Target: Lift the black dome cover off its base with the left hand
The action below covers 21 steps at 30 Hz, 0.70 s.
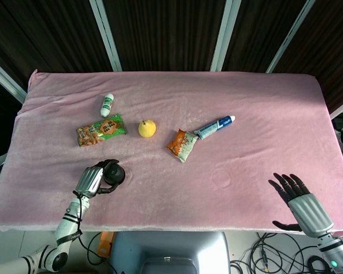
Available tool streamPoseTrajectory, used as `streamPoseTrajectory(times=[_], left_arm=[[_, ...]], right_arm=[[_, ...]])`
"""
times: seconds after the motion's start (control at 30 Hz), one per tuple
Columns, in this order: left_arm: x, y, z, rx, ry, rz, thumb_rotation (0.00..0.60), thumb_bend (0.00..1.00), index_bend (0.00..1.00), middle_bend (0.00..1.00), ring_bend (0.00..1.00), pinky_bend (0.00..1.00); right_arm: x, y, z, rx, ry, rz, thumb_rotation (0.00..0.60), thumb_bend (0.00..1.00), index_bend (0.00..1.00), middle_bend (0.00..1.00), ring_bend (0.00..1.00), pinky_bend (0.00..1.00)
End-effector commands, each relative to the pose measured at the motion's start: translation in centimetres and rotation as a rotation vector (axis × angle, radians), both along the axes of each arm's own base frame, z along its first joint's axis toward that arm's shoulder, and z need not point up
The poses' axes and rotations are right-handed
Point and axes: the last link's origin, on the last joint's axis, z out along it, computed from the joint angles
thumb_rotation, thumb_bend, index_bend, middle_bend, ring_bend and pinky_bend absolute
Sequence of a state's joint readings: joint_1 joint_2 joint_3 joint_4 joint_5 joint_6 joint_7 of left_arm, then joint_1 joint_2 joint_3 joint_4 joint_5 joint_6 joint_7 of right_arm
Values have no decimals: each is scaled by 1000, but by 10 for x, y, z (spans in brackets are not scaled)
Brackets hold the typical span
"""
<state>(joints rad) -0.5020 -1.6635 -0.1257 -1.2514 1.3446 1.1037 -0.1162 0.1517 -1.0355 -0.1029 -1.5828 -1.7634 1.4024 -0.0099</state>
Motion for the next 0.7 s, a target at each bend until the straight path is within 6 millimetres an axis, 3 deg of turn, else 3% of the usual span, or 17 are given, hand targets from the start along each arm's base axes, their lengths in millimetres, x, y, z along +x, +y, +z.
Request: streamPoseTrajectory(times=[0.03,0.07,0.13,0.23,0.3,0.4,0.57,0.7], left_arm=[[0,1,5,18,4,-8,600,309,387,457,532,492],[-1,3,11,42,15,-22,600,307,386,460,534,498],[-11,15,43,208,161,-75,600,307,386,465,536,509],[-21,21,62,352,346,-100,600,308,387,469,543,509],[-24,20,65,356,339,-81,600,308,387,471,548,509],[-24,14,62,268,191,-32,600,309,387,470,548,510],[-4,-8,44,-21,-248,73,600,311,391,475,563,543],[7,-17,38,-210,-466,132,600,315,395,474,565,549]], right_arm=[[0,0,0,0,-1,1,600,0,0,0,47,169],[0,0,0,0,-2,2,600,0,0,0,48,169],[0,1,1,-1,-6,2,600,0,0,0,47,169],[0,1,1,-1,-8,5,600,0,0,0,47,169],[0,1,1,0,-7,5,600,0,0,0,47,169],[1,0,0,4,-3,5,600,0,0,0,47,169],[2,-1,-2,12,7,7,600,0,0,0,47,169],[2,-1,-2,14,6,7,600,0,0,0,47,169]])
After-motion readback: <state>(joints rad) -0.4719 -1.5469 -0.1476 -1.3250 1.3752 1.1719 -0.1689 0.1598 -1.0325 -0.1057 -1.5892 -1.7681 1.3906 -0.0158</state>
